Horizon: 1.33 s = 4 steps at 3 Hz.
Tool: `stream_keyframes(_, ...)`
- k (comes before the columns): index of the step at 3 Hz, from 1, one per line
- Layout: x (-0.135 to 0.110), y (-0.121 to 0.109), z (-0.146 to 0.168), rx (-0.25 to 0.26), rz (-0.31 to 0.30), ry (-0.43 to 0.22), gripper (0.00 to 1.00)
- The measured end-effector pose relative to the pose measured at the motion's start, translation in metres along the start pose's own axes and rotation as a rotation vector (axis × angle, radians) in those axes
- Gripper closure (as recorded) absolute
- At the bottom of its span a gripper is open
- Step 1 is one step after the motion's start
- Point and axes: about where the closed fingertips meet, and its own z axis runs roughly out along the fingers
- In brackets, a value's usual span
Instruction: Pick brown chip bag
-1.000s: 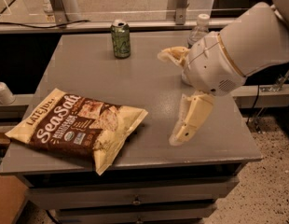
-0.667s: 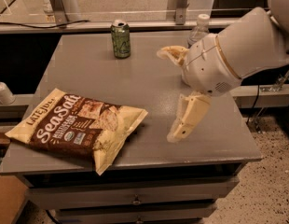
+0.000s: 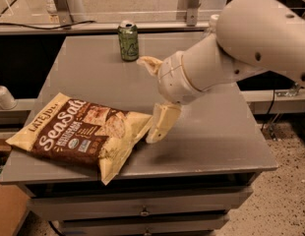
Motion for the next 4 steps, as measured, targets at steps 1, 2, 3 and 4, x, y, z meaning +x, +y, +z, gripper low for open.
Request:
stream_keyframes(1,-0.012,-0.005,0.044,-0.033,-0.031,-0.024,0.00)
stream_keyframes(2,-0.021,0.004,0.074,-0.082,-0.050,-0.034,0.00)
stream_keyframes(3,-0.026,0.012,0.084,-0.142,-0.040,-0.041,0.00)
stream_keyframes(4,-0.031,0.018,0.080,-0.207,-0.012,-0.049,0.17)
